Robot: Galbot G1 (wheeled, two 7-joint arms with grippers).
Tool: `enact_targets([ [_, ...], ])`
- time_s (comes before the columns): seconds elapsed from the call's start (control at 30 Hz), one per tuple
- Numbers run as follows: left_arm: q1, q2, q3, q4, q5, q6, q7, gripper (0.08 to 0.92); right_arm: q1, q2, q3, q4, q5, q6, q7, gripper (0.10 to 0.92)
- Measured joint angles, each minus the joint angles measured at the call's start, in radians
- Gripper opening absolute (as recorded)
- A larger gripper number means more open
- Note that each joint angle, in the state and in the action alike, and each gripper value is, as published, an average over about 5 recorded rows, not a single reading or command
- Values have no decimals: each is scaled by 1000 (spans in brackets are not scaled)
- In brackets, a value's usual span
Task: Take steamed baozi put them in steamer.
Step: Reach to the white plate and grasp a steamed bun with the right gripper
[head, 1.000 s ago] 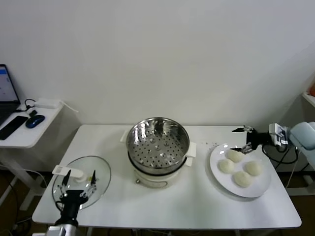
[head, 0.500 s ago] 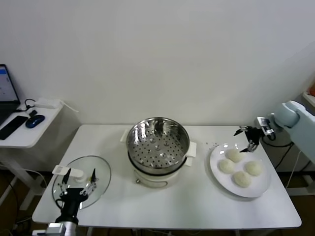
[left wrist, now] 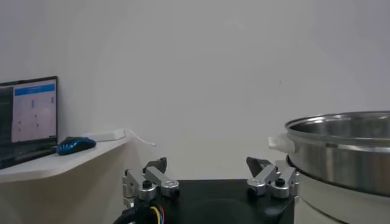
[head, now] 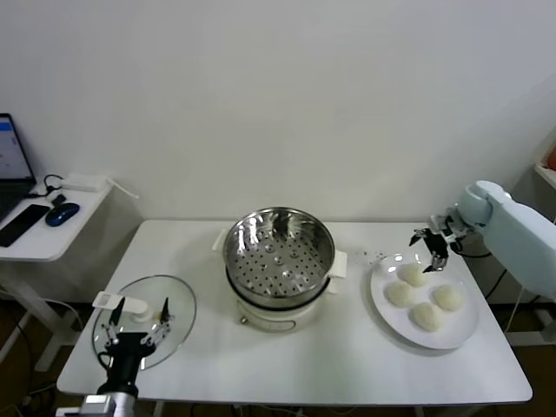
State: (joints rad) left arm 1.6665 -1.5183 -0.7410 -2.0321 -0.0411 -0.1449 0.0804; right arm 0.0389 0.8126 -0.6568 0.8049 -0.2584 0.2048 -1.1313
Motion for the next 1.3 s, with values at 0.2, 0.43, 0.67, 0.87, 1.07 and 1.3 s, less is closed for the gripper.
enact_targets([
  [0.2, 6, -4, 0, -3, 0, -1, 0, 823, -42, 18, 45, -23, -44, 7, 23, 823],
  [0.43, 9, -9, -1, -5, 0, 1, 0, 823, -78, 40, 92, -47, -88, 10, 35, 823],
  [0.67, 5, -14, -1, -5, 0, 4, 0, 823, -100, 60, 129, -72, -123, 14, 37, 823],
  [0.87, 2, -14, -3, -1, -1, 4, -1, 823, -110, 72, 151, -92, -147, 15, 37, 823],
  [1.07, 0, -14, -4, 5, -3, 4, -1, 823, -118, 82, 169, -110, -163, 13, 33, 820],
  [1.3, -1, -14, -5, 8, -5, 4, -2, 823, -121, 92, 185, -127, -176, 12, 30, 775],
])
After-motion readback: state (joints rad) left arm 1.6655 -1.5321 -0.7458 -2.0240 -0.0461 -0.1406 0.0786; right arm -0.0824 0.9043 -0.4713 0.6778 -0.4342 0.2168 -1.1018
